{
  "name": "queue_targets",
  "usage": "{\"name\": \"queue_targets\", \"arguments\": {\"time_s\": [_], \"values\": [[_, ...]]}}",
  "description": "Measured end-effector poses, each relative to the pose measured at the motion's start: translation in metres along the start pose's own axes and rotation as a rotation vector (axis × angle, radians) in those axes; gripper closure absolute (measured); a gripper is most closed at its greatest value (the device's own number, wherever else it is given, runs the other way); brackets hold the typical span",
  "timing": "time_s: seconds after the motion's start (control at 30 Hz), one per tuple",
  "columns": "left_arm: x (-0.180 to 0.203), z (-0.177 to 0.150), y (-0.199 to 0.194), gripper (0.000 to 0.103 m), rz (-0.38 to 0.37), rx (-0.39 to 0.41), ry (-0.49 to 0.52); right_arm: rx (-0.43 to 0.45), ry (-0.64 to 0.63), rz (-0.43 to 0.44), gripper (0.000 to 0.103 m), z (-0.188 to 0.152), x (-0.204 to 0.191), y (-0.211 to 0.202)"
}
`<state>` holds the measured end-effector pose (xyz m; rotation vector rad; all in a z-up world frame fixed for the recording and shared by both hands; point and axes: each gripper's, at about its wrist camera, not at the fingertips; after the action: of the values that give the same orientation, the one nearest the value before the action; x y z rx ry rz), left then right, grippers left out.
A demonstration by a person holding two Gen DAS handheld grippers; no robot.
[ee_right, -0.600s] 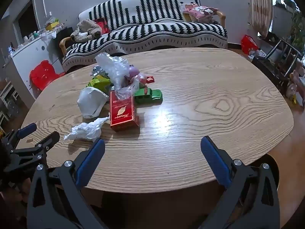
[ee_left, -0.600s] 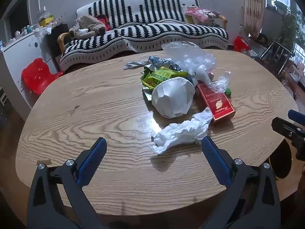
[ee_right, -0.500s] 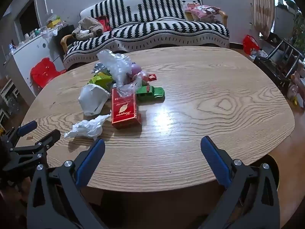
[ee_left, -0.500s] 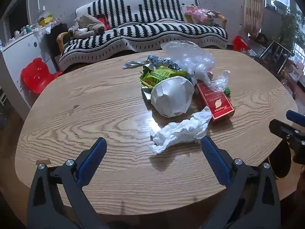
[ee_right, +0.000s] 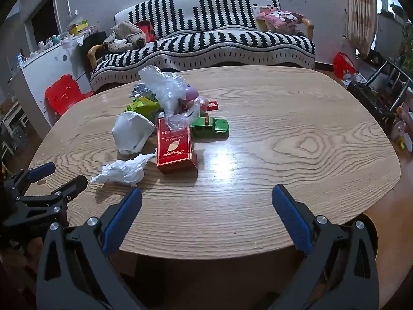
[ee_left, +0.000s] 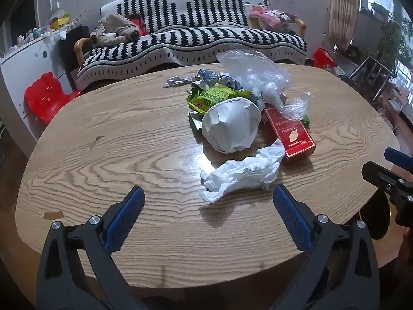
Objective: Collect trash
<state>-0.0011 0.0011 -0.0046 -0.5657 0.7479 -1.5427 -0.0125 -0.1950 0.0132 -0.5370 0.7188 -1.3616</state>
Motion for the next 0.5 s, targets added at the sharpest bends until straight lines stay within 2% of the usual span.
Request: {"name": "queue_targets", "arguments": {"time_s": [0.5], "values": [[0.0006, -0.0010, 0.0025, 0.006, -0.015, -0.009, 0.001, -0.010, -0.007, 0.008, 0.006, 0.0000, -0.0007, -0.0022]]}}
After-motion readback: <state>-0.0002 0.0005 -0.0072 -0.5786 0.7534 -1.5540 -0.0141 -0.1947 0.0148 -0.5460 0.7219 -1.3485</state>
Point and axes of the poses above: each gripper's, at about its wrist camera, not at the fingertips, and y roughly the way its jaws point, x to its right, z to its top, and after that the axes turned 3 degrees about y, right-handed
